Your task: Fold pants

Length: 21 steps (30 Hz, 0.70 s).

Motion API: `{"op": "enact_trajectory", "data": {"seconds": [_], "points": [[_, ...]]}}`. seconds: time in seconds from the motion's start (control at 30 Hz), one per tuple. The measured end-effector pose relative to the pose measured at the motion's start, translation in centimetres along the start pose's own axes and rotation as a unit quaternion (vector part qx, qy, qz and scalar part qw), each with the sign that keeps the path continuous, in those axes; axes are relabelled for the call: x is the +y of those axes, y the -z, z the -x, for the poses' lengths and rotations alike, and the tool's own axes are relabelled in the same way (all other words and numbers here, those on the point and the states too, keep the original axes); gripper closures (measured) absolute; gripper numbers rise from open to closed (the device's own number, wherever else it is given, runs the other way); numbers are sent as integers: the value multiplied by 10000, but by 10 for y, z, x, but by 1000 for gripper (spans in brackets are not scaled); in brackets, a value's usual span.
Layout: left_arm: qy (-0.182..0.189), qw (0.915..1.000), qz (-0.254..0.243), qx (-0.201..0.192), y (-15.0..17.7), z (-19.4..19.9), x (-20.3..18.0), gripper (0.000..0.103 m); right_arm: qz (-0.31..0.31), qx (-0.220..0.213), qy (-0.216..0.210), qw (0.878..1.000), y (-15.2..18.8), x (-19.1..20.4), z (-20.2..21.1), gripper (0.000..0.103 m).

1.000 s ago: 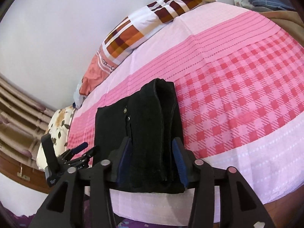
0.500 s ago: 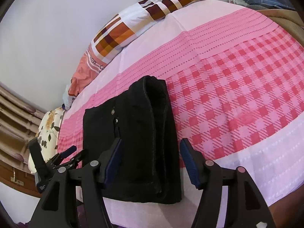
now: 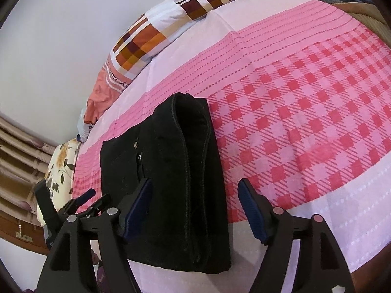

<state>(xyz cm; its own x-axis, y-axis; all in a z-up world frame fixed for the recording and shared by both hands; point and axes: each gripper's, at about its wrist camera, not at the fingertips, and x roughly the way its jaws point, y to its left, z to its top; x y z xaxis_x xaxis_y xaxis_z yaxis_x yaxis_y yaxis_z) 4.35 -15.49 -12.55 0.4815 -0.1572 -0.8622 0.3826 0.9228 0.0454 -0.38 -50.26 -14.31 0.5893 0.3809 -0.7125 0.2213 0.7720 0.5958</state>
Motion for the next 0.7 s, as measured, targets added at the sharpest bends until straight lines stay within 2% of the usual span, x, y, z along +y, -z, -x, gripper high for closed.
{"op": "enact_trajectory", "data": {"seconds": [0.37,0.57,0.7], "points": [[17,10000,47,68,-2,-8,5,9,-185,-40,-103,9998,2,-7,-3,26],[138,9996,214,135,-1,-8,10,9,-244,-119,-159,9995,2,-9,2,20],[270,9991,266,200,-2,-9,14,8,-292,-61,-183,9994,1,-12,2,20]]}}
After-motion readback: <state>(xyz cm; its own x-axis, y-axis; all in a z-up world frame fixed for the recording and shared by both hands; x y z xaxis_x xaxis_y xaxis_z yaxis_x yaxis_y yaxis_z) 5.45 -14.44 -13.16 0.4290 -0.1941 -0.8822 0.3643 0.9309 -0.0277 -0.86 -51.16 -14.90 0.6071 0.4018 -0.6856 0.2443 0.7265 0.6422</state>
